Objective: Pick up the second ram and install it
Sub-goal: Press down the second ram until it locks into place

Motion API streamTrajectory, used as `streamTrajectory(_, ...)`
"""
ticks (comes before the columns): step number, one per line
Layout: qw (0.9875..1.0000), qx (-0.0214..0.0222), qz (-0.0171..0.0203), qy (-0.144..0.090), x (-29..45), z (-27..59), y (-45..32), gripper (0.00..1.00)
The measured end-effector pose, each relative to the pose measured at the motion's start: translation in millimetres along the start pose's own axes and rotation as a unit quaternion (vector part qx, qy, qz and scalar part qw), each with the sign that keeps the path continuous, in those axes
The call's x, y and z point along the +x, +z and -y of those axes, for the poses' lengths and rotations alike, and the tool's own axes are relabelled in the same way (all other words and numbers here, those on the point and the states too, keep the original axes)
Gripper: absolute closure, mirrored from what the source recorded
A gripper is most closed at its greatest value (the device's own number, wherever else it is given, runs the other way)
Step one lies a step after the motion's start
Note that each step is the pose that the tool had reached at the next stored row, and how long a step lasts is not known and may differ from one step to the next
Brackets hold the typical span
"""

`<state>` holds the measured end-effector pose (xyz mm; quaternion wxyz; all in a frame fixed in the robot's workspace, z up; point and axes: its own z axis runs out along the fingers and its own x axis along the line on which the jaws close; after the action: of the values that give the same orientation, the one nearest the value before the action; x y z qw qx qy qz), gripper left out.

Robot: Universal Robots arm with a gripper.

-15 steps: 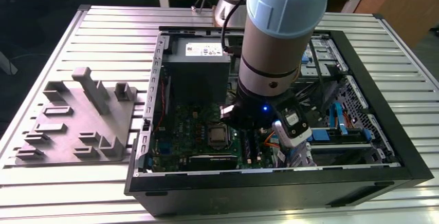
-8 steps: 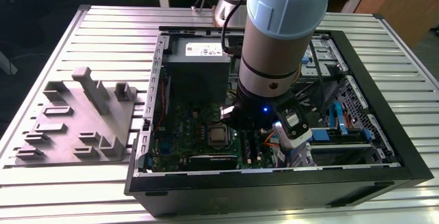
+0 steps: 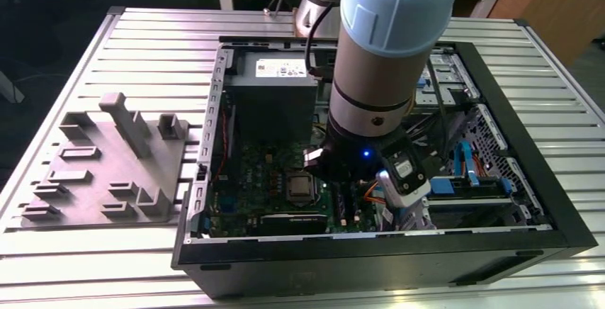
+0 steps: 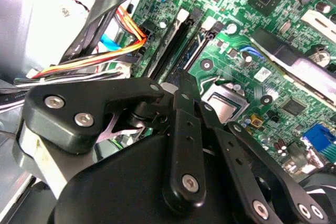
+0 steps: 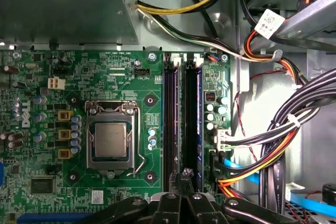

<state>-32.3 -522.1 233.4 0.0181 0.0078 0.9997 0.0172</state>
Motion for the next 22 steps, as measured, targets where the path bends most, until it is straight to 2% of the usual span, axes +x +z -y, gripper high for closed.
streamTrajectory(12, 1.0, 0.0027, 0.0001, 0.0, 0.1, 2.7, 4.0, 0.9)
streamTrajectory(22, 1.0, 0.0029, 0.0, 0.0, 0.2, 2.8, 6.8, 0.9)
